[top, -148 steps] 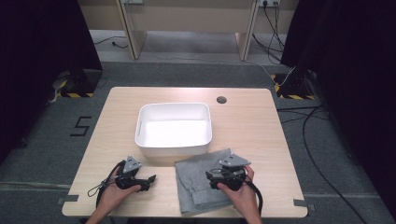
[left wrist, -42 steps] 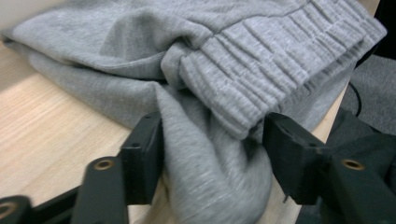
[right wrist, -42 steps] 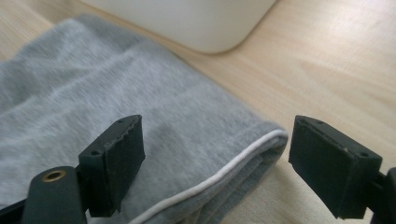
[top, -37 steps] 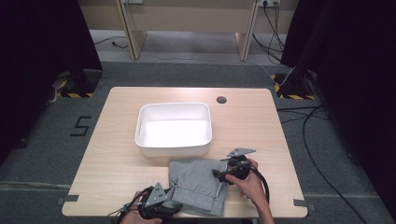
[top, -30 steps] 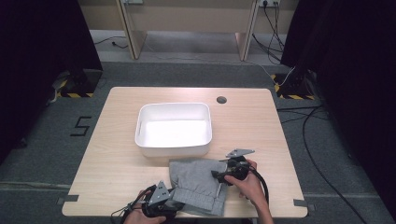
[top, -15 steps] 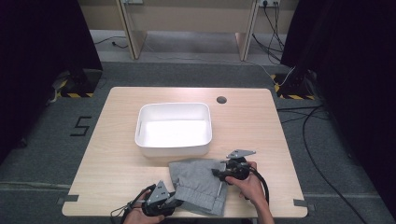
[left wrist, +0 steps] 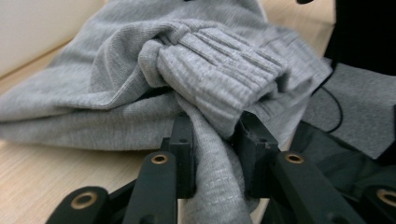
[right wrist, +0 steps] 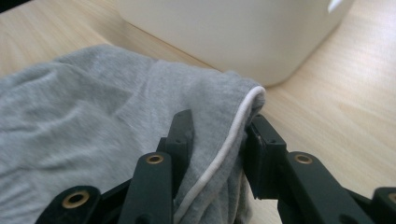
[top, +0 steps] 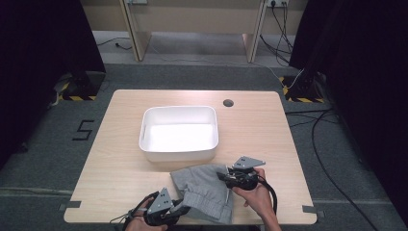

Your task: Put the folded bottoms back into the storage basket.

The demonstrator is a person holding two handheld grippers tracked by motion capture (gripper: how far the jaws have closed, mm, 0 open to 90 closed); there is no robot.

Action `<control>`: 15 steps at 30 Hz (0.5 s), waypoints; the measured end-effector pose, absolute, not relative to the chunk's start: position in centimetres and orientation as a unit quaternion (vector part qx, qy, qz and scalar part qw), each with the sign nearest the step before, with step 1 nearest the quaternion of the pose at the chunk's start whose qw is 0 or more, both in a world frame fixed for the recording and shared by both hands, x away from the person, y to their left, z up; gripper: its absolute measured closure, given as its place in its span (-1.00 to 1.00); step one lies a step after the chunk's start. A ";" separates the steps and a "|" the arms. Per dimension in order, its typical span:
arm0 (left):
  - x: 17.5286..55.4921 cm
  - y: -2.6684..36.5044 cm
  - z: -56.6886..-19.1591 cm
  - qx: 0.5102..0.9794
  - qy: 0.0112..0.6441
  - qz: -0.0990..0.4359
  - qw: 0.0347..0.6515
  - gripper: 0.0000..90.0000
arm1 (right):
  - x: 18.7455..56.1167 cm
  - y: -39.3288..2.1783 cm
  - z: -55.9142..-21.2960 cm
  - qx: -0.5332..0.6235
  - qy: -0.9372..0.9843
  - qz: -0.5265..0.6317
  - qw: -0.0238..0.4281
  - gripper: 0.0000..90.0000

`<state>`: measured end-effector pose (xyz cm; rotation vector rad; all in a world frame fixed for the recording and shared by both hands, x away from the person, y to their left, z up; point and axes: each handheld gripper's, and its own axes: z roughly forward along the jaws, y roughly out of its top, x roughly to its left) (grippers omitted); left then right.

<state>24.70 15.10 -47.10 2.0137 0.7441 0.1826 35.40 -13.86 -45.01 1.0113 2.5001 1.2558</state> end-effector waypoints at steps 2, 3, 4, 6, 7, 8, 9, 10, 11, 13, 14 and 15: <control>24.5 15.1 -46.8 0.823 0.300 0.074 0.477 0.55 | 35.0 -13.6 -44.4 0.331 0.838 0.426 0.086 0.49; 24.4 15.1 -46.7 0.823 0.298 0.075 0.477 0.55 | 34.8 -13.6 -44.0 0.327 0.839 0.426 0.089 0.49; 24.4 15.1 -46.7 0.823 0.298 0.075 0.477 0.55 | 34.7 -13.6 -43.8 0.324 0.838 0.429 0.093 0.49; 24.4 15.1 -46.4 0.821 0.297 0.073 0.482 0.55 | 34.4 -13.6 -43.3 0.321 0.837 0.432 0.096 0.50; 24.4 15.2 -46.3 0.820 0.298 0.071 0.483 0.55 | 34.3 -13.6 -43.1 0.320 0.835 0.437 0.097 0.50; 24.4 15.2 -46.3 0.820 0.298 0.071 0.483 0.55 | 34.3 -13.7 -42.9 0.319 0.835 0.437 0.097 0.50; 24.3 15.2 -46.1 0.819 0.297 0.071 0.485 0.55 | 34.2 -13.8 -42.7 0.319 0.834 0.439 0.097 0.50; 24.3 15.3 -46.1 0.818 0.297 0.071 0.488 0.55 | 34.2 -13.9 -42.5 0.320 0.832 0.443 0.098 0.50; 24.3 15.4 -45.9 0.818 0.297 0.071 0.488 0.55 | 34.3 -14.0 -42.3 0.319 0.831 0.445 0.098 0.50; 24.3 15.5 -45.7 0.816 0.297 0.072 0.491 0.55 | 34.2 -14.1 -41.9 0.319 0.828 0.450 0.099 0.51; 24.3 15.5 -45.5 0.814 0.297 0.072 0.493 0.55 | 34.1 -14.1 -41.7 0.322 0.826 0.452 0.098 0.51; 24.3 15.5 -45.4 0.814 0.296 0.074 0.494 0.55 | 34.1 -14.1 -41.5 0.321 0.825 0.454 0.098 0.51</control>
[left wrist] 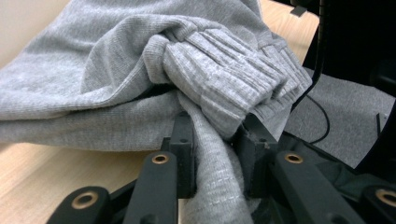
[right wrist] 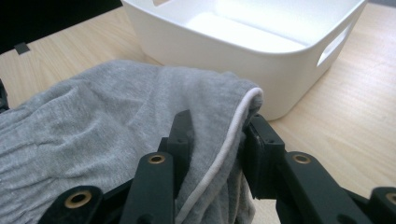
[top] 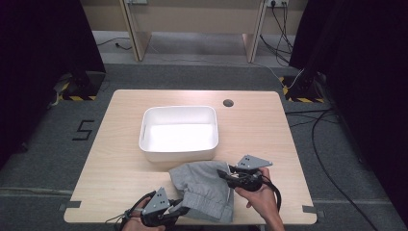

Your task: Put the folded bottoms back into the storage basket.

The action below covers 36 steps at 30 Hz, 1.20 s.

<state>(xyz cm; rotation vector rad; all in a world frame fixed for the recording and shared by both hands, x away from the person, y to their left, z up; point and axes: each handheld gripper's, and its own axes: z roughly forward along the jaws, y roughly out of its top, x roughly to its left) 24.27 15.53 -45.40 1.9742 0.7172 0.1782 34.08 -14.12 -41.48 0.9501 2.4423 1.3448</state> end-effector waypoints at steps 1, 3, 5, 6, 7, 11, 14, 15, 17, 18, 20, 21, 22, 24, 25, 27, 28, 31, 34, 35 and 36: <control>24.3 15.5 -45.4 0.814 0.296 0.074 0.494 0.55 | 34.1 -14.2 -41.2 0.319 0.825 0.456 0.101 0.51; 24.2 15.6 -45.0 0.812 0.294 0.074 0.499 0.55 | 33.9 -14.3 -40.6 0.316 0.823 0.461 0.104 0.51; 24.2 15.7 -44.6 0.810 0.294 0.073 0.502 0.55 | 33.7 -14.3 -40.0 0.312 0.822 0.464 0.109 0.51; 24.2 15.7 -44.6 0.810 0.294 0.073 0.502 0.55 | 33.7 -14.3 -40.0 0.312 0.822 0.464 0.109 0.51; 24.2 15.7 -44.4 0.810 0.291 0.072 0.504 0.55 | 33.6 -14.3 -39.6 0.310 0.823 0.463 0.111 0.51; 24.0 15.6 -43.6 0.810 0.284 0.072 0.508 0.55 | 33.5 -14.3 -38.2 0.301 0.824 0.466 0.115 0.51; 24.1 15.7 -42.6 0.809 0.279 0.076 0.512 0.55 | 33.6 -14.2 -37.5 0.294 0.827 0.465 0.116 0.51; 24.2 15.8 -42.3 0.809 0.278 0.079 0.511 0.55 | 33.7 -14.2 -37.2 0.292 0.827 0.466 0.116 0.51; 24.3 16.0 -41.7 0.809 0.275 0.084 0.512 0.55 | 33.8 -14.2 -36.6 0.290 0.825 0.472 0.112 0.51; 24.3 16.0 -41.4 0.809 0.274 0.086 0.514 0.55 | 33.9 -14.1 -36.3 0.286 0.826 0.472 0.112 0.51; 24.4 16.3 -40.8 0.808 0.271 0.089 0.515 0.55 | 34.0 -13.9 -35.5 0.280 0.828 0.472 0.115 0.51; 24.4 16.3 -40.8 0.808 0.271 0.089 0.515 0.55 | 34.0 -13.9 -35.5 0.280 0.828 0.472 0.115 0.51; 24.5 16.5 -40.4 0.805 0.271 0.087 0.520 0.55 | 34.2 -13.5 -34.5 0.272 0.829 0.475 0.116 0.51; 24.7 16.9 -39.3 0.801 0.269 0.096 0.525 0.55 | 34.3 -13.2 -33.7 0.265 0.831 0.475 0.120 0.51; 24.7 16.9 -39.3 0.801 0.269 0.096 0.525 0.56 | 34.3 -13.2 -33.7 0.265 0.831 0.475 0.120 0.51; 24.9 17.3 -38.6 0.799 0.266 0.101 0.529 0.55 | 34.6 -12.6 -32.6 0.258 0.831 0.477 0.127 0.51; 25.3 17.6 -38.0 0.796 0.268 0.102 0.533 0.55 | 34.8 -12.5 -32.3 0.256 0.831 0.477 0.127 0.51; 26.0 18.0 -37.2 0.794 0.268 0.107 0.536 0.55 | 35.7 -12.1 -31.3 0.255 0.831 0.478 0.126 0.52; 26.7 18.4 -36.5 0.790 0.270 0.115 0.538 0.55 | 36.8 -11.4 -30.5 0.253 0.832 0.478 0.124 0.52; 27.1 18.7 -36.2 0.790 0.272 0.118 0.537 0.56 | 37.2 -11.1 -30.3 0.251 0.832 0.478 0.125 0.52; 27.1 18.7 -36.2 0.790 0.272 0.118 0.537 0.56 | 37.2 -11.1 -30.3 0.251 0.832 0.478 0.125 0.52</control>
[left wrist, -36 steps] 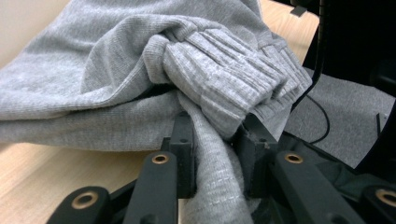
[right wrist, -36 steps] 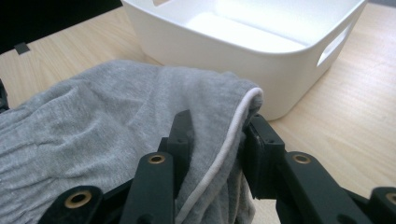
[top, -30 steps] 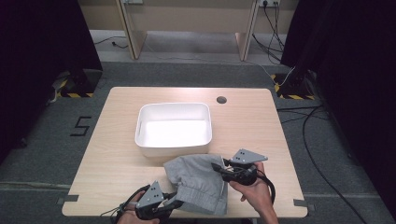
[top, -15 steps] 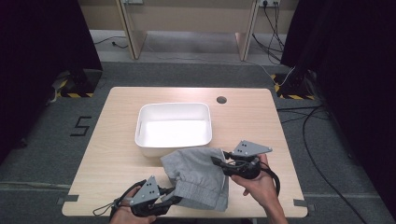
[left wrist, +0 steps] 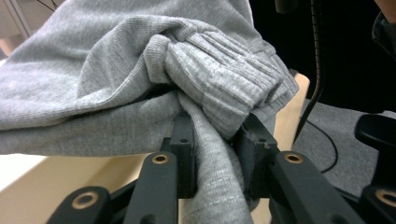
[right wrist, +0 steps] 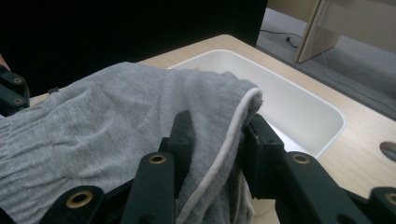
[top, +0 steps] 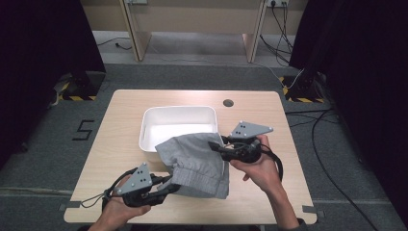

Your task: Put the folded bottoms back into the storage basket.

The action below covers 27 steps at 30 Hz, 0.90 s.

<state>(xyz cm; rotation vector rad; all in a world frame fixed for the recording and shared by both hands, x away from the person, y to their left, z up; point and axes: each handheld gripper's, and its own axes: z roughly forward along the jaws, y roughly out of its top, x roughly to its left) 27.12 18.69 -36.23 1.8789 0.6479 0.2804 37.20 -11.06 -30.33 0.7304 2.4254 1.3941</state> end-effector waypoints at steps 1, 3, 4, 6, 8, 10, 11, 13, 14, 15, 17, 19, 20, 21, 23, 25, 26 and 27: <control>27.4 18.9 -36.1 0.788 0.275 0.119 0.537 0.56 | 37.7 -10.7 -30.1 0.250 0.834 0.476 0.125 0.52; 28.3 19.5 -35.7 0.786 0.283 0.122 0.535 0.55 | 38.7 -10.0 -29.6 0.253 0.834 0.474 0.126 0.52; 28.6 19.7 -35.6 0.785 0.286 0.123 0.536 0.56 | 39.0 -9.7 -29.5 0.251 0.835 0.473 0.127 0.52; 29.0 20.0 -35.4 0.784 0.289 0.129 0.534 0.55 | 39.6 -9.2 -29.2 0.250 0.834 0.475 0.127 0.52; 29.4 20.2 -35.2 0.784 0.290 0.135 0.532 0.56 | 40.2 -8.9 -29.1 0.250 0.833 0.477 0.126 0.52; 29.8 20.5 -35.1 0.783 0.293 0.141 0.530 0.56 | 40.7 -8.6 -28.9 0.249 0.833 0.477 0.126 0.52; 30.0 20.6 -35.0 0.783 0.295 0.144 0.528 0.56 | 40.9 -8.5 -28.9 0.247 0.834 0.477 0.127 0.52; 30.4 20.8 -34.9 0.782 0.299 0.144 0.528 0.56 | 41.5 -8.2 -28.8 0.246 0.833 0.480 0.125 0.52; 30.6 20.9 -34.8 0.782 0.300 0.145 0.527 0.56 | 41.7 -8.1 -28.7 0.250 0.833 0.478 0.122 0.52; 30.8 21.0 -34.7 0.782 0.300 0.146 0.526 0.56 | 42.0 -7.9 -28.6 0.244 0.834 0.479 0.126 0.52; 31.2 21.1 -34.6 0.781 0.303 0.149 0.526 0.56 | 42.5 -7.5 -28.4 0.239 0.836 0.478 0.127 0.52; 31.7 21.2 -34.4 0.780 0.306 0.152 0.524 0.56 | 43.0 -7.1 -28.1 0.238 0.836 0.477 0.127 0.52; 31.9 21.2 -34.4 0.780 0.306 0.154 0.523 0.56 | 43.3 -7.0 -28.0 0.237 0.836 0.478 0.128 0.52; 32.1 21.3 -34.3 0.780 0.307 0.155 0.522 0.56 | 43.5 -6.8 -27.8 0.236 0.837 0.477 0.129 0.52; 32.6 21.5 -34.2 0.779 0.311 0.157 0.522 0.56 | 44.1 -6.5 -27.5 0.237 0.838 0.474 0.128 0.52; 33.1 21.6 -34.2 0.776 0.317 0.156 0.522 0.56 | 44.7 -6.1 -27.3 0.239 0.839 0.472 0.129 0.52; 33.4 21.8 -34.2 0.775 0.320 0.154 0.522 0.56 | 45.0 -6.0 -27.3 0.238 0.840 0.470 0.129 0.52; 33.6 21.9 -34.3 0.775 0.323 0.152 0.522 0.56 | 45.4 -5.8 -27.3 0.240 0.840 0.470 0.127 0.52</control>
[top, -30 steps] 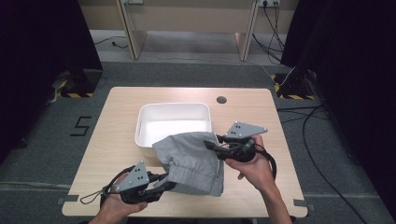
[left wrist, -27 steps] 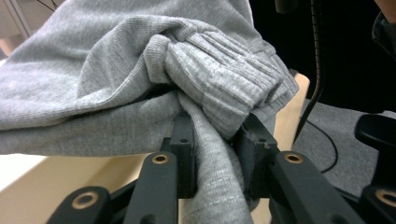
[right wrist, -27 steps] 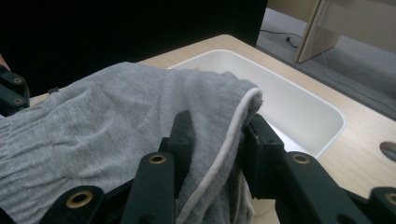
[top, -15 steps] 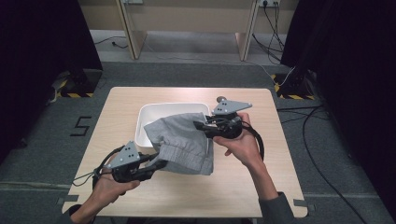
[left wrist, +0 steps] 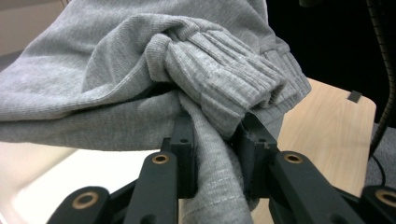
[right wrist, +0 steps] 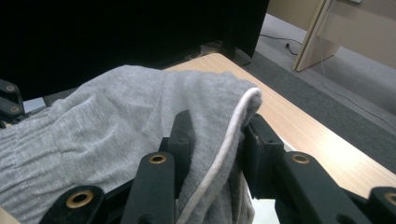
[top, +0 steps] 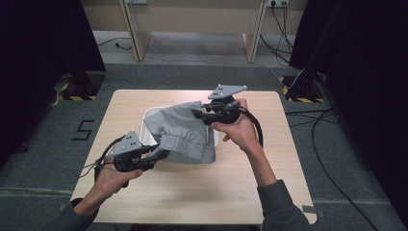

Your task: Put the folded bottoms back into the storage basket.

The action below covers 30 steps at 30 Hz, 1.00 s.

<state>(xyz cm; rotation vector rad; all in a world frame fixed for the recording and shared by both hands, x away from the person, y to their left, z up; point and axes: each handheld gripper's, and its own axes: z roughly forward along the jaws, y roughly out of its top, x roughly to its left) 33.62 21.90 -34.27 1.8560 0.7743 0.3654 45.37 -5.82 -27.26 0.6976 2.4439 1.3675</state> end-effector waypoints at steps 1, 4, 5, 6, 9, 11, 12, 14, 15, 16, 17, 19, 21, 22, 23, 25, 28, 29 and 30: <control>33.9 22.0 -34.3 0.774 0.326 0.152 0.521 0.56 | 45.7 -5.7 -27.2 0.240 0.840 0.470 0.124 0.52; 34.4 22.3 -34.4 0.774 0.331 0.153 0.518 0.56 | 46.5 -5.2 -27.3 0.239 0.841 0.470 0.123 0.52; 34.7 22.4 -34.4 0.773 0.334 0.154 0.517 0.56 | 46.7 -5.0 -27.4 0.241 0.841 0.469 0.122 0.52; 34.8 22.5 -34.4 0.773 0.335 0.155 0.517 0.56 | 47.0 -4.8 -27.5 0.244 0.843 0.464 0.121 0.52; 35.5 22.6 -34.6 0.773 0.340 0.157 0.512 0.56 | 47.9 -4.4 -27.8 0.248 0.843 0.463 0.117 0.52; 36.0 22.7 -34.8 0.773 0.346 0.155 0.508 0.56 | 48.5 -4.1 -28.0 0.249 0.845 0.459 0.117 0.52; 36.2 22.8 -34.9 0.773 0.347 0.154 0.508 0.56 | 48.9 -4.0 -28.2 0.250 0.845 0.459 0.116 0.52; 36.8 22.8 -35.1 0.775 0.348 0.148 0.506 0.56 | 49.4 -3.8 -28.5 0.254 0.845 0.457 0.115 0.52; 37.2 22.8 -35.3 0.772 0.351 0.136 0.511 0.56 | 49.6 -3.7 -28.7 0.256 0.845 0.456 0.114 0.52; 37.4 22.8 -35.5 0.771 0.355 0.133 0.511 0.56 | 49.9 -3.6 -28.8 0.257 0.846 0.453 0.115 0.52; 37.7 22.8 -35.6 0.772 0.356 0.134 0.509 0.56 | 50.0 -3.5 -28.9 0.258 0.847 0.451 0.115 0.52; 38.2 22.6 -36.0 0.773 0.360 0.139 0.504 0.56 | 50.6 -3.3 -29.1 0.259 0.849 0.446 0.118 0.52; 38.6 22.5 -36.3 0.774 0.364 0.143 0.498 0.56 | 51.1 -3.1 -29.3 0.263 0.850 0.440 0.121 0.52; 38.9 22.5 -36.5 0.773 0.368 0.140 0.497 0.56 | 51.5 -3.0 -29.5 0.262 0.852 0.437 0.124 0.52; 39.1 22.5 -36.6 0.773 0.369 0.139 0.496 0.56 | 51.8 -2.9 -29.7 0.267 0.852 0.434 0.121 0.52; 39.5 22.5 -37.0 0.775 0.373 0.136 0.492 0.56 | 52.2 -2.8 -30.0 0.267 0.854 0.429 0.121 0.52; 40.0 22.7 -37.6 0.776 0.380 0.135 0.485 0.56 | 52.9 -2.4 -30.8 0.272 0.857 0.423 0.115 0.52; 40.3 22.8 -37.8 0.775 0.385 0.133 0.483 0.55 | 53.1 -2.2 -31.1 0.272 0.857 0.422 0.115 0.52; 40.5 22.8 -38.0 0.775 0.387 0.132 0.482 0.55 | 53.2 -2.0 -31.4 0.276 0.858 0.418 0.112 0.52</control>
